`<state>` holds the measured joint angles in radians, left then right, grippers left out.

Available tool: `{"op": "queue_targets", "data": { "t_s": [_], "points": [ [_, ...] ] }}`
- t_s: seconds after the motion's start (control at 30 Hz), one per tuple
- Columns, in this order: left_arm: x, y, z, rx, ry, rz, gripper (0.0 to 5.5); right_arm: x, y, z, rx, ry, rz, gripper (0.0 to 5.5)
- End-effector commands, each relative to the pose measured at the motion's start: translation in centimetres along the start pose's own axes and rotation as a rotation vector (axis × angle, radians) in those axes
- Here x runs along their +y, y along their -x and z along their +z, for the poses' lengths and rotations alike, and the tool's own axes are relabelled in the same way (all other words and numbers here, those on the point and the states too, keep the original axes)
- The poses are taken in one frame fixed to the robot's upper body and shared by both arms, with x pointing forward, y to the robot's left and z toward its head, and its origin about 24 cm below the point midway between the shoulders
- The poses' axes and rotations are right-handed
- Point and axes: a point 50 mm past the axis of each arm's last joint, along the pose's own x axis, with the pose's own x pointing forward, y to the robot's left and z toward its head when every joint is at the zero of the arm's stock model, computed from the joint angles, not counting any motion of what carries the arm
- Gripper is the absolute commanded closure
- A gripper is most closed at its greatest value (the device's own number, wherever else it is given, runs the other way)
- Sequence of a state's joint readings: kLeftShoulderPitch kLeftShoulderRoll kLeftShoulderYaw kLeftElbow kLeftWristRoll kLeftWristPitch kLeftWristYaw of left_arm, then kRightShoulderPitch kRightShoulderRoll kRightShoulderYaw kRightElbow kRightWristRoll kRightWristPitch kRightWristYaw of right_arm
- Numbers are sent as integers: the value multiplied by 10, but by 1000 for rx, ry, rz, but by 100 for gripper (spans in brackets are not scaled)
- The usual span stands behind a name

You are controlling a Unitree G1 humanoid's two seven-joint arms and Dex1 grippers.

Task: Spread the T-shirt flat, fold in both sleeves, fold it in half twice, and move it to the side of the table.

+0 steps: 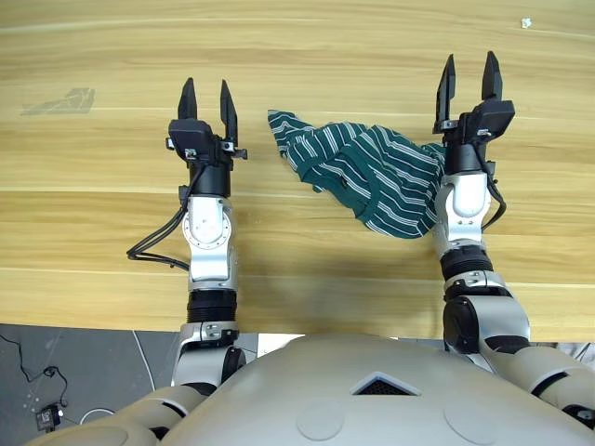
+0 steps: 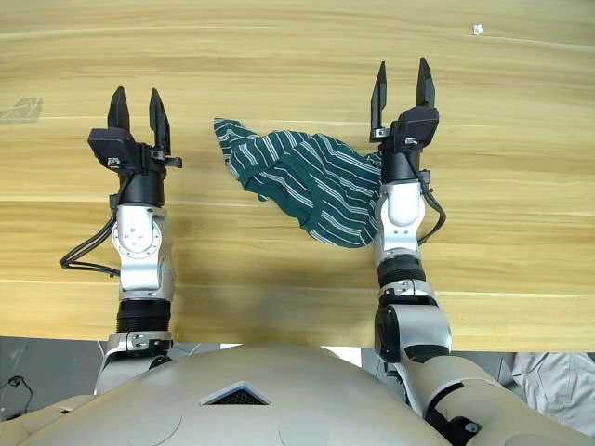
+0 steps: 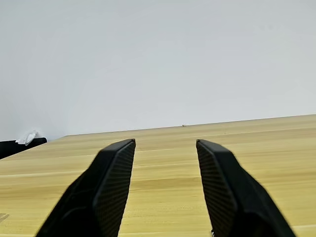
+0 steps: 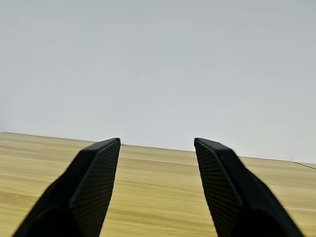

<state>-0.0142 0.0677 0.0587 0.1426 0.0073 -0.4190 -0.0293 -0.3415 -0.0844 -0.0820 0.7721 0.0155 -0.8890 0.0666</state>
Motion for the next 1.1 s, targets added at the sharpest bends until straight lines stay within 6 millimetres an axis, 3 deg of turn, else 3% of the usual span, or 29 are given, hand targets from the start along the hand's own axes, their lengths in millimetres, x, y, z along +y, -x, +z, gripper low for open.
{"op": "queue_targets", "data": {
  "t_s": [0.03, 0.23, 0.33, 0.53, 0.6, 0.73, 1.1],
  "points": [
    [-1, -2, 1, 0, -10, -7, 321, 0, -1, 1, -2, 6, 12, 271],
    [-2, -1, 0, 3, -5, 1, 321, 0, -1, -1, 13, -8, 39, 271],
    [-7, -5, -1, 7, 1, -13, 321, -1, 9, -1, 39, 16, 95, 271],
    [-11, -2, -1, 10, 8, 2, 321, 14, 61, 29, 121, -37, 546, 271],
    [-11, -1, 0, 10, 7, 15, 321, 16, 88, 32, 235, -20, 772, 271],
    [-14, -3, 0, 11, 9, 23, 321, 16, 119, 32, 399, -2, 967, 271],
    [-20, -8, -1, 17, 20, 6, 321, 13, 133, 1, 604, 196, 977, 271]
  ]
}}
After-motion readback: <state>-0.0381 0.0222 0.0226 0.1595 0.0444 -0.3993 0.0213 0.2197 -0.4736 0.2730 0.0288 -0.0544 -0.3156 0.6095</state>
